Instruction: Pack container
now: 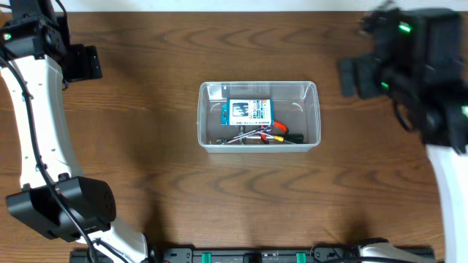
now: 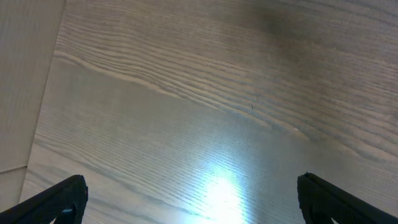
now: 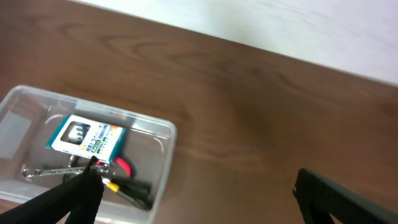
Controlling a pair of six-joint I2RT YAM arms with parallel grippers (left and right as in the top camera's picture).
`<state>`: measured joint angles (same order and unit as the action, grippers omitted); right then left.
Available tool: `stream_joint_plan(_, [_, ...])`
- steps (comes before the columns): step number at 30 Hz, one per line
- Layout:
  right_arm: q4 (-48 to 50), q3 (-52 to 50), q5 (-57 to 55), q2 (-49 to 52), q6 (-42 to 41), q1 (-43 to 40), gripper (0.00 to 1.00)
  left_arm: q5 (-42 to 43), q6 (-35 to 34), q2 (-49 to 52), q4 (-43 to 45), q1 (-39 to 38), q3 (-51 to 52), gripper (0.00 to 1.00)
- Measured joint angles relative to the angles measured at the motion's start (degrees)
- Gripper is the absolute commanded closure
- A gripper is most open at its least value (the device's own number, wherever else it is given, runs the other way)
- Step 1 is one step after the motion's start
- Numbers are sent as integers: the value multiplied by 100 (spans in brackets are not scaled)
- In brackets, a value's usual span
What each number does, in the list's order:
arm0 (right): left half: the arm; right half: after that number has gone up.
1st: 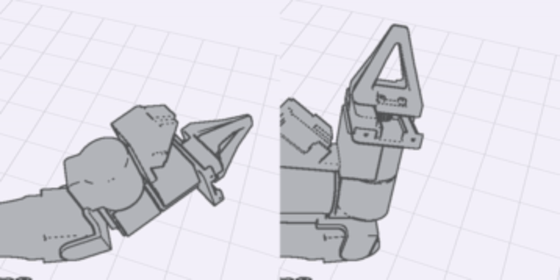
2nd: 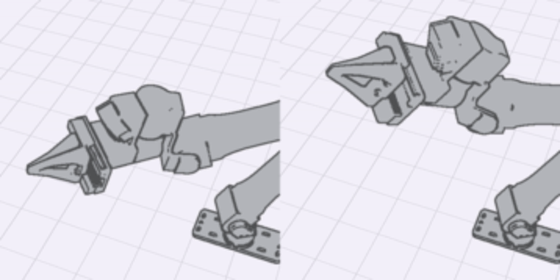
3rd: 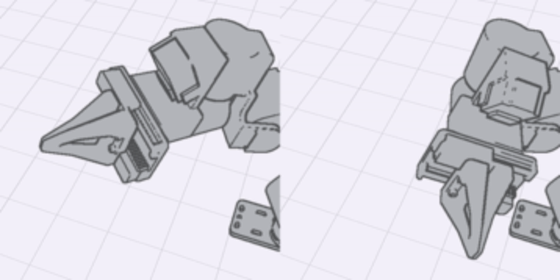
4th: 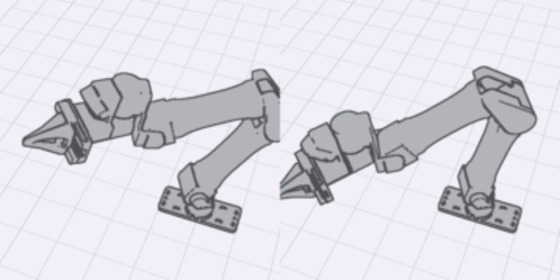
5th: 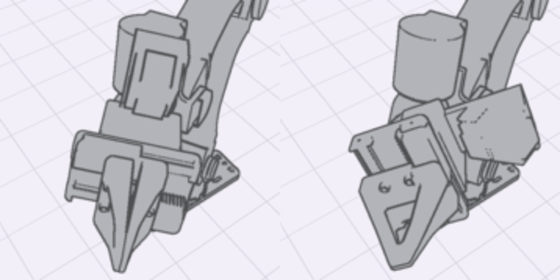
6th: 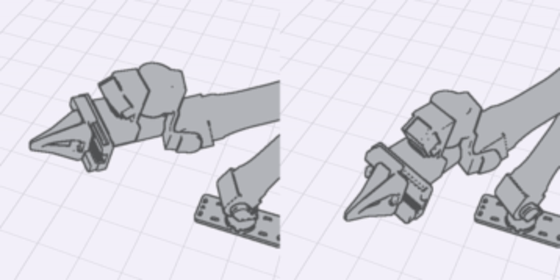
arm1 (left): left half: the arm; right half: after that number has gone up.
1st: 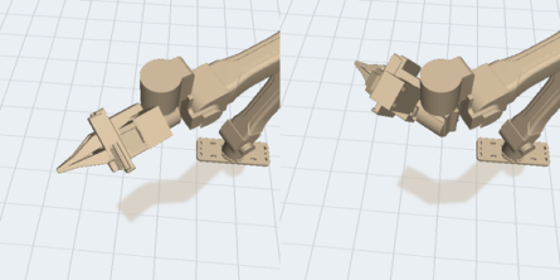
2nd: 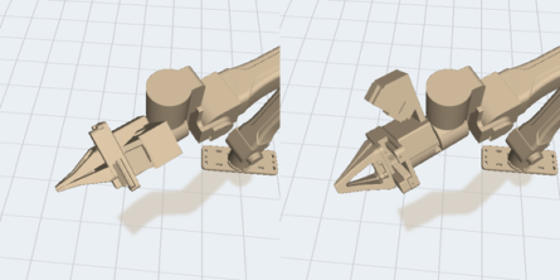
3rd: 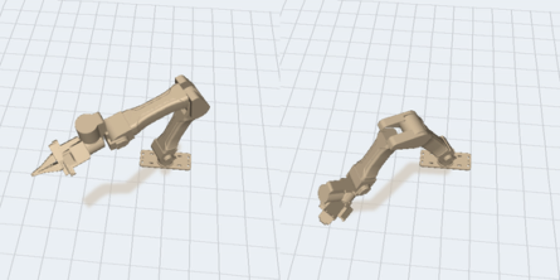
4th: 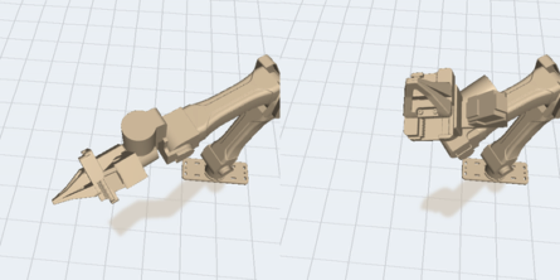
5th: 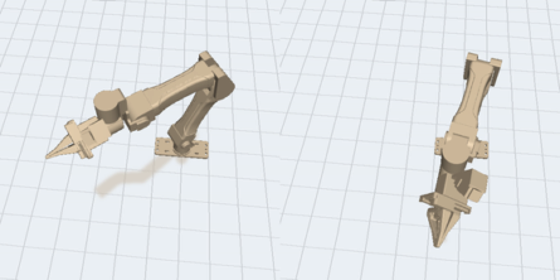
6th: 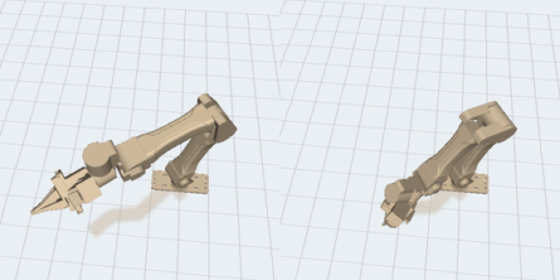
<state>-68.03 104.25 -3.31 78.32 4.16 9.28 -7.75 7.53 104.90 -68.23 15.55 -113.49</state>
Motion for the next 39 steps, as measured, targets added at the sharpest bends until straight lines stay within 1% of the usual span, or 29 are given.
stream_joint_plan(3, [-389,-2,-39,-592,-295,-308,1,0,0,0,2,0,0,2])
stream_joint_plan(5, [-433,-175,-79,-1233,-498,-527,1,0,0,0,0,0,0,2])
stream_joint_plan(6, [-459,-210,-83,-1346,-525,-553,1,0,0,0,4,0,0,2])
stream_joint_plan(8, [-297,-647,-129,-1982,-704,-656,1,0,0,0,2,0,0,2])
stream_joint_plan(11, [-118,-1563,-179,-2977,-997,-734,1,-2,0,0,2,0,0,2])
stream_joint_plan(15, [546,-2929,-212,-4113,-1458,-761,1,-4,0,0,9,0,0,2])
stream_joint_plan(17, [1110,-3558,-216,-4623,-1679,-767,1,0,0,0,9,0,0,2])
stream_joint_plan(22, [2474,-4607,-212,-5493,-1926,-767,1,0,0,0,7,0,0,2])
stream_joint_plan(24, [2861,-4933,-179,-5685,-1974,-767,1,-2,0,0,9,0,0,2])
stream_joint_plan(27, [2981,-5307,-13,-5740,-2022,-767,1,0,0,0,9,0,0,2])
stream_joint_plan(30, [2931,-5595,398,-5711,-2041,-767,1,0,0,0,7,0,0,2])
stream_joint_plan(33, [2885,-5650,730,-5696,-2052,-767,1,0,0,0,7,0,0,2])
stream_joint_plan(39, [2369,-5652,868,-5702,-2050,-767,1,0,0,0,7,0,0,2])
